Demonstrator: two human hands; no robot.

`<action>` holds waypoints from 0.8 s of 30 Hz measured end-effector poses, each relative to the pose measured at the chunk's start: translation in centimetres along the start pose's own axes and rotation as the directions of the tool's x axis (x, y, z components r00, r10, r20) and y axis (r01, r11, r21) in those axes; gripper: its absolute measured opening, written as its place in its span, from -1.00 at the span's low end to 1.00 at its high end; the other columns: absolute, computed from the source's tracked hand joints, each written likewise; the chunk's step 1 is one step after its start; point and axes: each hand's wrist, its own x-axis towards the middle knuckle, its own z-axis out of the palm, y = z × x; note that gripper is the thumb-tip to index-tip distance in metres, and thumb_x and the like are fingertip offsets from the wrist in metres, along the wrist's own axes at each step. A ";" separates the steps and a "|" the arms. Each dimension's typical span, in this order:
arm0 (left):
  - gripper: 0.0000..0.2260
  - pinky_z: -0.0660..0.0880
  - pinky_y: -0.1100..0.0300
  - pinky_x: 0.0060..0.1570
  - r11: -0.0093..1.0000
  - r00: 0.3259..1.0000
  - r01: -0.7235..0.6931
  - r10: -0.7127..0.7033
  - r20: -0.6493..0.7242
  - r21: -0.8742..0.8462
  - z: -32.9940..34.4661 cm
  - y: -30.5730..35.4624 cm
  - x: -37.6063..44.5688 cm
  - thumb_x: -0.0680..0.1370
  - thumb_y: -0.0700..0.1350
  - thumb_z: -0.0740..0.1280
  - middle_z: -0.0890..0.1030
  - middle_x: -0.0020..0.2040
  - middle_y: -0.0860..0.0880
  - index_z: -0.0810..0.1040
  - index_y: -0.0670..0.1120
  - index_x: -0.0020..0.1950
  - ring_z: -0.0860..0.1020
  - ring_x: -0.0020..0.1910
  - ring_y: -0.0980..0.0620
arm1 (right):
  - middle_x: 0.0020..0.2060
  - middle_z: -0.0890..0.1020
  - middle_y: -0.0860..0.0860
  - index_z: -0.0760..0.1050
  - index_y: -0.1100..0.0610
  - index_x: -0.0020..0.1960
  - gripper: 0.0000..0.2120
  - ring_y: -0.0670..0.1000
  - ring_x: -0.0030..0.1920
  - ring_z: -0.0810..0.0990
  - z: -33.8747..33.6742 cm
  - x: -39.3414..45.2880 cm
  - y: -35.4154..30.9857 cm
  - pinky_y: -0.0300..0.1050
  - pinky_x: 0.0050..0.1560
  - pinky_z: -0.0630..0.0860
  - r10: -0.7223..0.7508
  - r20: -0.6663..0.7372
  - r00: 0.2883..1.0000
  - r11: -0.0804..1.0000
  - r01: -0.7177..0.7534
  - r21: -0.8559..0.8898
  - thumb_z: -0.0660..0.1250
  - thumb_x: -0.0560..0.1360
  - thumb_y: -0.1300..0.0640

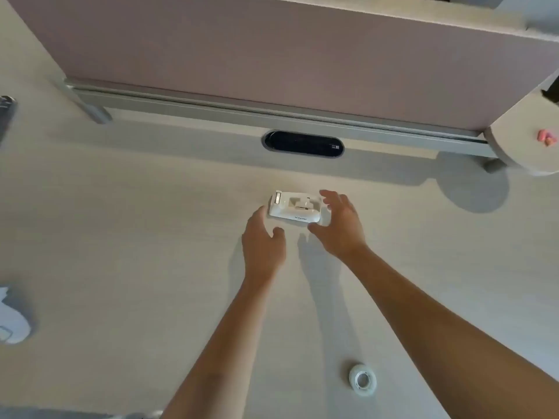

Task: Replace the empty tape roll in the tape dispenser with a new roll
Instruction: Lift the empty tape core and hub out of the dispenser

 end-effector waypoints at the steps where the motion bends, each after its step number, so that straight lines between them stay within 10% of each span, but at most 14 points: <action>1: -0.46 0.35 -0.04 0.51 1.000 1.000 0.000 0.000 0.015 0.004 0.3 -0.1 0.8 0.59 -0.28 0.23 0.45 0.57 -0.09 0.34 -0.10 0.59 0.39 0.56 -0.07 | 0.36 0.53 0.08 0.38 0.05 0.51 -0.29 0.14 0.36 0.52 0.2 0.7 0.0 0.07 0.26 0.57 -0.040 0.016 0.999 0.998 0.041 -0.038 0.55 0.42 0.17; 24: -0.44 0.45 -0.07 0.42 0.997 0.998 -0.059 0.058 0.008 0.047 1.3 -7.6 -3.4 0.58 -0.28 0.22 0.57 0.47 -0.03 0.39 -0.02 0.59 0.51 0.45 -0.08 | 0.28 0.65 -0.05 0.51 -0.02 0.44 -0.42 0.05 0.30 0.56 3.5 -5.2 1.6 -0.18 0.10 0.42 -0.135 0.077 0.988 0.976 0.146 -0.160 0.52 0.45 0.14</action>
